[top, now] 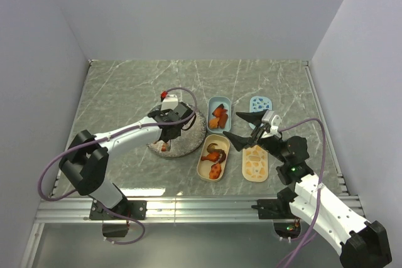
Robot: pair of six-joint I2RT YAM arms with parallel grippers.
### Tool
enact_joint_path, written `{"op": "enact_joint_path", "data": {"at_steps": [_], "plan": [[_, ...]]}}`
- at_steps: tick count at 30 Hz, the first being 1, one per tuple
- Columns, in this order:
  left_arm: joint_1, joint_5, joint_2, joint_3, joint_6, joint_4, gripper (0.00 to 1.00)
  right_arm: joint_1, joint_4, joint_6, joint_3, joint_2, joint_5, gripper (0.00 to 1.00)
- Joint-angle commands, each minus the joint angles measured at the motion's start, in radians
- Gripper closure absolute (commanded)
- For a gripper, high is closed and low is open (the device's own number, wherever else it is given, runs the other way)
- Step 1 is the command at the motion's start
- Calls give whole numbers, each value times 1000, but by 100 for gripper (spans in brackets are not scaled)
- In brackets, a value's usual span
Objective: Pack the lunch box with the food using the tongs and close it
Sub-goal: Pick up the food using the clamp
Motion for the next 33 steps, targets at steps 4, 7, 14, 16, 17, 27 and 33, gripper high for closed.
{"op": "enact_joint_path", "data": {"at_steps": [4, 7, 14, 16, 17, 27, 33], "plan": [[-26, -55, 43, 93, -31, -117, 50, -4, 8, -3, 9, -17, -5, 12], [-28, -65, 63, 116, -37, -142, 49, -2, 5, -3, 9, -21, -5, 12], [-30, -101, 120, 159, -42, -199, 49, -4, 6, -6, 7, -21, -4, 12], [-30, -104, 129, 170, -31, -199, 50, -2, 8, -6, 6, -20, -7, 12], [-30, -105, 132, 173, -28, -197, 50, -4, 8, -8, 4, -20, -8, 12], [-33, -113, 103, 188, -14, -216, 70, -4, 10, -8, 6, -18, -7, 12], [-36, -145, 83, 219, -24, -269, 71, -2, 11, -6, 3, -17, -7, 12]]}}
